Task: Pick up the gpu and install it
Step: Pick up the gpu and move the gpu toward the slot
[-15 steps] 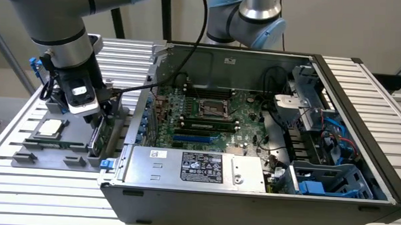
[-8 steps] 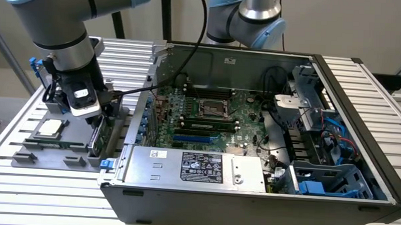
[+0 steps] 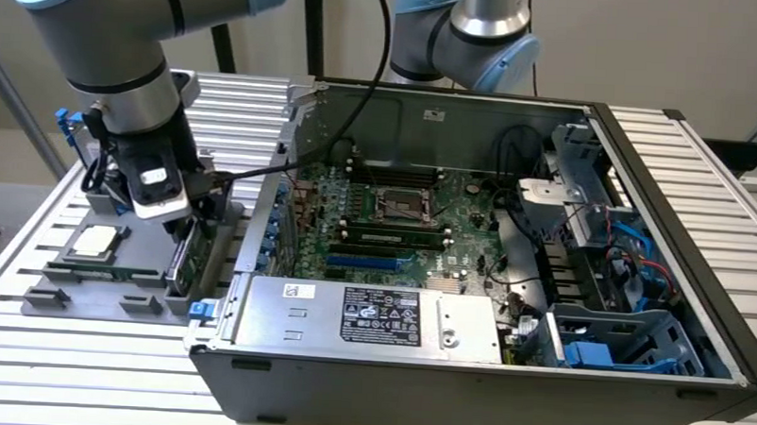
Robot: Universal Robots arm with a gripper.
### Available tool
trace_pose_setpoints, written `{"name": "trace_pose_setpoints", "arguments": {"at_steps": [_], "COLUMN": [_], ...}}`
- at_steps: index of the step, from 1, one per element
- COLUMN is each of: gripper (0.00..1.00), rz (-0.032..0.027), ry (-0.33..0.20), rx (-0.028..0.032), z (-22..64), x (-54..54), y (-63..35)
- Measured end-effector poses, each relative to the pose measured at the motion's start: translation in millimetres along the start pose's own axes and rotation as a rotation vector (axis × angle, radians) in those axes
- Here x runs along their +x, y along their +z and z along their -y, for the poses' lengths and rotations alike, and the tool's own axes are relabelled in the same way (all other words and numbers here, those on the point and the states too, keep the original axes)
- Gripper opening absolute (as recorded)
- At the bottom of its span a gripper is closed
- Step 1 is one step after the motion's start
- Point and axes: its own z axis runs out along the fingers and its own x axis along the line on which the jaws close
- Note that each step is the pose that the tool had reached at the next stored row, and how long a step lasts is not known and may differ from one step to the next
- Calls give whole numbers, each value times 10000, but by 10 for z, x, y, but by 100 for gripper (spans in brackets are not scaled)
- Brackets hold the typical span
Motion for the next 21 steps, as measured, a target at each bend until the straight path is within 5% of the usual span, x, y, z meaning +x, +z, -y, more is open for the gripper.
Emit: {"name": "trace_pose_setpoints", "arguments": {"at_steps": [5, 6, 21], "gripper": [100, 0, 0], "rz": [1, 2, 0], "ry": [14, 13, 14], "rx": [22, 22, 26], "z": [0, 0, 0], "x": [1, 1, 1], "y": [15, 16, 17]}}
